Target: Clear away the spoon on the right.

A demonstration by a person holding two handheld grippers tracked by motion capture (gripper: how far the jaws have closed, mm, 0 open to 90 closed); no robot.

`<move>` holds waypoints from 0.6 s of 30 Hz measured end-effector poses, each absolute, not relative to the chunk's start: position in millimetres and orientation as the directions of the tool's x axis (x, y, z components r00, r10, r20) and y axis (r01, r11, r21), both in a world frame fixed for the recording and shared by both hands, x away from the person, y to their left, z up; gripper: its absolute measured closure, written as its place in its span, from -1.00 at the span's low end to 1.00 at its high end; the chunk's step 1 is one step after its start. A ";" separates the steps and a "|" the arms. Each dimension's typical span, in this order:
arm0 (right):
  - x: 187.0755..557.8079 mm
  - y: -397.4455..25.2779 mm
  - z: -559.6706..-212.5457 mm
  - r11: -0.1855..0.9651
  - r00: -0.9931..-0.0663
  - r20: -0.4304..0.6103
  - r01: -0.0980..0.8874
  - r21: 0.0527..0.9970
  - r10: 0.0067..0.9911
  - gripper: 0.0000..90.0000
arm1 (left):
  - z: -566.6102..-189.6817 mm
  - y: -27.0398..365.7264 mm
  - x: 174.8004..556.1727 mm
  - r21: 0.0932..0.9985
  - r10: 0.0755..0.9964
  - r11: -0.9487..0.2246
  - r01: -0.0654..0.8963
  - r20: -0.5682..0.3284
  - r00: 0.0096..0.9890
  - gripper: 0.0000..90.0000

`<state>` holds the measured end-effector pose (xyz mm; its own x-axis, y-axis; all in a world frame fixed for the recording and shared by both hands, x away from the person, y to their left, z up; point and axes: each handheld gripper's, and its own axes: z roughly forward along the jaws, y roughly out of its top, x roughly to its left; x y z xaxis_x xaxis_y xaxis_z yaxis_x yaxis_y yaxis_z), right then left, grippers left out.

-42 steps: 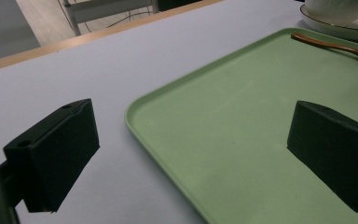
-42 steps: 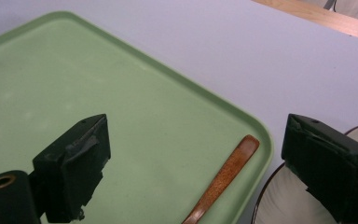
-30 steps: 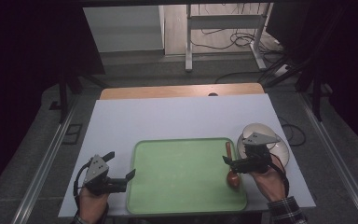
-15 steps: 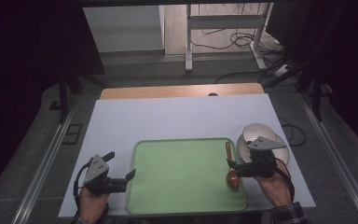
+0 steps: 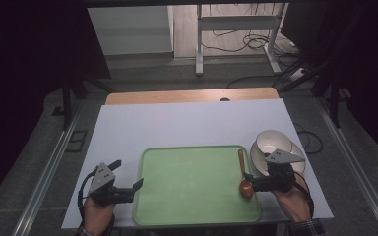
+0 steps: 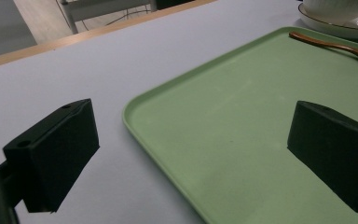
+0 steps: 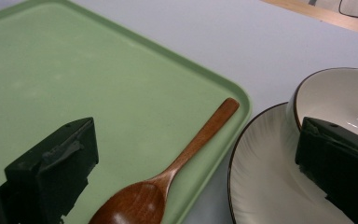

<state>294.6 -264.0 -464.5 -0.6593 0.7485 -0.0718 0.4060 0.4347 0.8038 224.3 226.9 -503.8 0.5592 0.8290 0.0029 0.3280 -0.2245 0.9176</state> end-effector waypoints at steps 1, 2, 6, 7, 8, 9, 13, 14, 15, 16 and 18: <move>293.9 -264.7 -464.1 0.435 -0.658 -0.071 0.409 0.802 0.749 -1.00 | -503.8 226.9 224.3 0.918 0.829 -0.224 0.328 0.002 0.560 -0.96; 293.3 -265.3 -463.8 0.435 -0.660 -0.068 0.411 0.801 0.749 -1.00 | -503.9 226.8 224.4 0.918 0.829 -0.223 0.329 0.001 0.560 -0.96; 291.1 -266.8 -462.9 0.433 -0.664 -0.066 0.407 0.804 0.745 -1.00 | -504.0 226.8 224.5 0.917 0.828 -0.224 0.330 0.001 0.560 -0.96; 290.3 -267.0 -462.7 0.432 -0.664 -0.064 0.406 0.805 0.745 -1.00 | -504.0 226.8 224.5 0.917 0.828 -0.223 0.330 0.000 0.560 -0.96; 288.8 -267.8 -462.2 0.433 -0.665 -0.067 0.402 0.807 0.743 -1.00 | -504.0 227.0 224.5 0.917 0.828 -0.223 0.331 -0.001 0.560 -0.96; 288.1 -268.4 -462.0 0.433 -0.665 -0.069 0.400 0.808 0.743 -1.00 | -504.1 227.0 224.5 0.917 0.828 -0.222 0.332 -0.002 0.560 -0.96; 285.5 -271.4 -461.4 0.430 -0.662 -0.070 0.399 0.810 0.747 -1.00 | -504.1 227.0 224.6 0.916 0.828 -0.223 0.332 -0.002 0.561 -0.96; 285.5 -271.4 -461.4 0.430 -0.662 -0.070 0.399 0.810 0.747 -1.00 | -504.2 227.0 224.6 0.916 0.828 -0.223 0.333 -0.002 0.561 -0.96; 284.1 -273.5 -461.0 0.427 -0.658 -0.072 0.398 0.812 0.750 -1.00 | -504.2 227.1 224.7 0.916 0.828 -0.222 0.334 -0.003 0.560 -0.96; 284.1 -273.5 -461.0 0.427 -0.658 -0.072 0.398 0.812 0.750 -1.00 | -504.2 227.1 224.7 0.916 0.828 -0.222 0.334 -0.003 0.560 -0.96; 281.6 -276.6 -460.2 0.420 -0.653 -0.072 0.396 0.816 0.754 -1.00 | -504.1 227.3 224.6 0.917 0.829 -0.221 0.333 -0.003 0.560 -0.96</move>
<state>281.6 -276.6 -460.2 -0.6527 0.7542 -0.0720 0.3958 0.4204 0.8164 224.6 227.3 -504.1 0.5598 0.8287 -0.0034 0.3331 -0.2213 0.9165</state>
